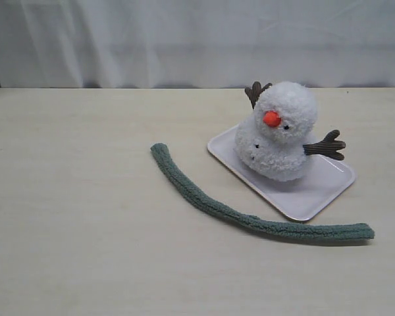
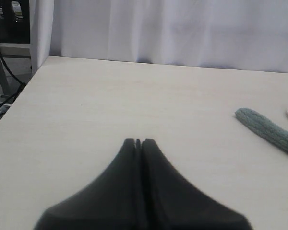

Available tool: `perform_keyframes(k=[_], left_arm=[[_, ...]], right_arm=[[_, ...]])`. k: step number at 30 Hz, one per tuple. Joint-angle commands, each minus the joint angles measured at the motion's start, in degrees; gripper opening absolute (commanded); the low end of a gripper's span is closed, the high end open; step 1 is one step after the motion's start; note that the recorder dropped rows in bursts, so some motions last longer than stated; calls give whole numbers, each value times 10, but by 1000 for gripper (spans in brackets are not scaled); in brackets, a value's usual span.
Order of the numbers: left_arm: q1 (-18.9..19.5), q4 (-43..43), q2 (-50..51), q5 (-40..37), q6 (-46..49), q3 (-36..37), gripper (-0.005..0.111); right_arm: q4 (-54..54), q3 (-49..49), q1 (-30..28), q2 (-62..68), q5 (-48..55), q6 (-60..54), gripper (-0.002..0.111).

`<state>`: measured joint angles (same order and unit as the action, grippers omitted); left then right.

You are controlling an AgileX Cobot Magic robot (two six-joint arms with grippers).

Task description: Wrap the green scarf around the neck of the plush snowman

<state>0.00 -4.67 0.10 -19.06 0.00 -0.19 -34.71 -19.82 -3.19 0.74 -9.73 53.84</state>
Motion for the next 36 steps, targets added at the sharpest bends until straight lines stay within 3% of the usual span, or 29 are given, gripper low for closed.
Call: perform_keyframes(k=[1, 3, 5, 13, 20, 23, 28, 36], left_arm=[[-1, 0, -1, 5, 0, 2, 0], [-1, 0, -1, 5, 0, 2, 0], [-1, 0, -1, 5, 0, 2, 0], [-1, 0, -1, 5, 0, 2, 0], [-1, 0, -1, 5, 0, 2, 0], [-1, 0, -1, 5, 0, 2, 0], [-1, 0, -1, 5, 0, 2, 0], [-1, 0, -1, 5, 0, 2, 0]], right_arm=[[-103, -61, 0, 35, 143, 53, 46], [-94, -77, 0, 58, 190, 34, 59], [-51, -90, 0, 85, 243, -43, 64], [241, -150, 0, 235, 394, -373, 65], [606, -196, 0, 366, 464, -744, 65], [704, -222, 0, 438, 521, -846, 65], [758, -239, 16, 539, 558, -937, 65], [669, -240, 208, 676, 440, -887, 65]])
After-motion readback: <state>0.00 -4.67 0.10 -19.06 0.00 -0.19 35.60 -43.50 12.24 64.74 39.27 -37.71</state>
